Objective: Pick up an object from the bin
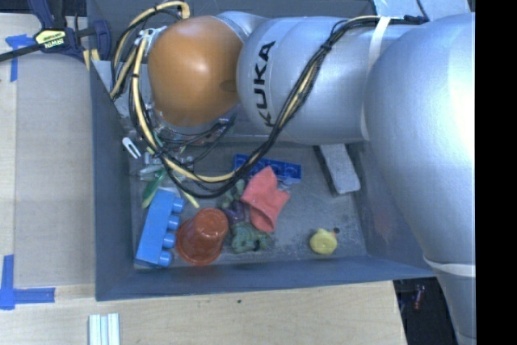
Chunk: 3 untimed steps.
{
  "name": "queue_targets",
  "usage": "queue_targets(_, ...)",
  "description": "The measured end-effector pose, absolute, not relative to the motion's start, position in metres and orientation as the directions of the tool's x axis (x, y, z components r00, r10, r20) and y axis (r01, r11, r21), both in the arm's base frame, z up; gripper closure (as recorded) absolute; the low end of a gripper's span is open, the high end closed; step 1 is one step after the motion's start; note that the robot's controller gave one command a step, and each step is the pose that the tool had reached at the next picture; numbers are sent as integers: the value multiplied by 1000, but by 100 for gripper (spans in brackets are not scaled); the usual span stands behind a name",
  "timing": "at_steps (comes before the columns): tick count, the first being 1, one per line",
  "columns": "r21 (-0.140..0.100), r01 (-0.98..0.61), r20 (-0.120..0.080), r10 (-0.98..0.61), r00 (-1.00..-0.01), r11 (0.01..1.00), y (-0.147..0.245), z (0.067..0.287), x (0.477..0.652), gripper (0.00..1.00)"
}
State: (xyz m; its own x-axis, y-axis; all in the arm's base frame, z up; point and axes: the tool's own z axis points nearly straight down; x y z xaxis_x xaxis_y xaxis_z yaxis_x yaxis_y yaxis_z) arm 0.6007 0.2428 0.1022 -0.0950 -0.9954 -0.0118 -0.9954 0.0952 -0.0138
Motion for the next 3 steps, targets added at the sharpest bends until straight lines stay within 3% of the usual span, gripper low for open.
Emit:
queue_targets(2, -10, -995, -12, -995, -98, 98, 243, 144, 600, 100)
queue_targets(3, -8, -995, -11, -995, -99, 99, 243, 186, 599, 100)
